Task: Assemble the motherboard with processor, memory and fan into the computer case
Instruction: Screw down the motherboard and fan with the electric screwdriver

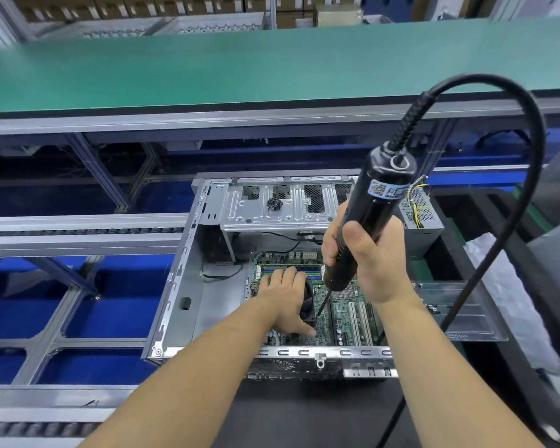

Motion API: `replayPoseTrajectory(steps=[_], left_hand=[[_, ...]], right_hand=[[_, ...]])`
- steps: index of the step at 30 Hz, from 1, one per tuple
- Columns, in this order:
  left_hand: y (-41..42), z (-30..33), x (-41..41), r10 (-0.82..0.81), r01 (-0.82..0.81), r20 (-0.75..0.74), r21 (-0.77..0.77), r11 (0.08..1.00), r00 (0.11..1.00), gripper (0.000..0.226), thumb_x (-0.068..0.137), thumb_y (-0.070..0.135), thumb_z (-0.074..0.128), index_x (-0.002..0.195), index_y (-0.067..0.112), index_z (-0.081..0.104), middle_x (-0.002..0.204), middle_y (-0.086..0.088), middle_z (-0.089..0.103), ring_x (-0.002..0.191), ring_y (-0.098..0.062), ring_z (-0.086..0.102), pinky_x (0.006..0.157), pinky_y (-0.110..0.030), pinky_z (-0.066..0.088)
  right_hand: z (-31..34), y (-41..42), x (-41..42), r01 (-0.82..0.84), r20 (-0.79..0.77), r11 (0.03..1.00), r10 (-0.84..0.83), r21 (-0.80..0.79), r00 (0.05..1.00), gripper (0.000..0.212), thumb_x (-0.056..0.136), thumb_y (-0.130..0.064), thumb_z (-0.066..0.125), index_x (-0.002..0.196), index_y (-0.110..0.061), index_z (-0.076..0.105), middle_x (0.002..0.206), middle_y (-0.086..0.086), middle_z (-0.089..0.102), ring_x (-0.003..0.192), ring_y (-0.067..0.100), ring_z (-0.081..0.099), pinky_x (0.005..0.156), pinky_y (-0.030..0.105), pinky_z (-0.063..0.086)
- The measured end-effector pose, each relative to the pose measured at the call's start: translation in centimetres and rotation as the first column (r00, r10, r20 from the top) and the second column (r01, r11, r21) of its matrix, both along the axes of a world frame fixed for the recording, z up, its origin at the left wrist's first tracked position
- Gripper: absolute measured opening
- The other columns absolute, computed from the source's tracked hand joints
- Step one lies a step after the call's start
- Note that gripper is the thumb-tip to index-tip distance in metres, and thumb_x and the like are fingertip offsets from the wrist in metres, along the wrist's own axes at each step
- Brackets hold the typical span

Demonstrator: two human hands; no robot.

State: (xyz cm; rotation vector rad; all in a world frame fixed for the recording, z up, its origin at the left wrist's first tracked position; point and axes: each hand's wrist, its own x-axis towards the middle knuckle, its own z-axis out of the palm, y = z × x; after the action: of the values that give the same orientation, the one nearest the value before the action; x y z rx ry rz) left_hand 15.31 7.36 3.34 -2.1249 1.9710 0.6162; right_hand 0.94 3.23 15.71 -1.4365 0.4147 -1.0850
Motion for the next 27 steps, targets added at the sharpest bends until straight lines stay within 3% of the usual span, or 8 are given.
replayPoseTrajectory(steps=[9,15,21,23,27], left_hand=[[0.0,0.2,-0.2,-0.004,0.004,0.011,-0.003,1.0,1.0,0.106,0.07,0.071,0.071,0.145,0.014,0.021,0.147,-0.006,0.024,0.137,-0.032,0.021,0.116,-0.053,0.017],[-0.1,0.0,-0.3,-0.001,0.001,0.034,-0.005,1.0,0.999,0.104,0.07,0.072,0.07,0.142,0.014,0.023,0.145,-0.006,0.025,0.135,-0.031,0.023,0.115,-0.053,0.019],[-0.2,-0.3,-0.4,0.012,-0.012,0.04,0.001,1.0,0.999,0.103,0.069,0.073,0.07,0.14,0.014,0.024,0.146,-0.006,0.023,0.136,-0.032,0.022,0.115,-0.053,0.02],[-0.2,-0.4,-0.4,0.011,-0.011,0.051,-0.005,1.0,0.999,0.102,0.068,0.074,0.07,0.137,0.014,0.025,0.144,-0.006,0.025,0.134,-0.032,0.023,0.114,-0.053,0.021],[-0.1,-0.5,-0.4,0.015,-0.014,0.057,-0.019,1.0,0.998,0.107,0.068,0.074,0.07,0.143,0.014,0.022,0.146,-0.007,0.024,0.136,-0.033,0.023,0.114,-0.053,0.021]], right_hand=[[-0.2,0.1,0.2,-0.006,0.003,1.0,0.006,-0.007,1.0,0.051,0.073,-0.073,0.075,0.076,-0.022,0.066,0.057,0.002,0.057,0.047,0.024,0.052,0.054,0.036,0.045],[-0.2,0.1,-0.1,0.006,-0.017,1.0,-0.006,-0.006,1.0,0.065,0.073,-0.074,0.074,0.068,-0.012,0.054,0.055,0.007,0.056,0.047,0.024,0.051,0.053,0.036,0.045],[-0.1,0.4,0.2,0.0,-0.049,1.0,-0.001,-0.01,0.999,0.076,0.065,-0.079,0.075,0.079,-0.007,0.053,0.058,0.017,0.055,0.049,0.024,0.052,0.053,0.039,0.045],[0.1,0.5,0.3,0.005,-0.069,1.0,-0.006,-0.015,0.998,0.077,0.066,-0.073,0.079,0.082,-0.003,0.052,0.061,0.021,0.054,0.051,0.026,0.052,0.054,0.042,0.045],[0.8,0.4,0.2,0.066,-0.059,0.996,-0.069,-0.055,0.996,0.043,0.074,-0.043,0.071,0.077,-0.003,0.055,0.059,0.014,0.057,0.051,0.024,0.054,0.056,0.039,0.048]])
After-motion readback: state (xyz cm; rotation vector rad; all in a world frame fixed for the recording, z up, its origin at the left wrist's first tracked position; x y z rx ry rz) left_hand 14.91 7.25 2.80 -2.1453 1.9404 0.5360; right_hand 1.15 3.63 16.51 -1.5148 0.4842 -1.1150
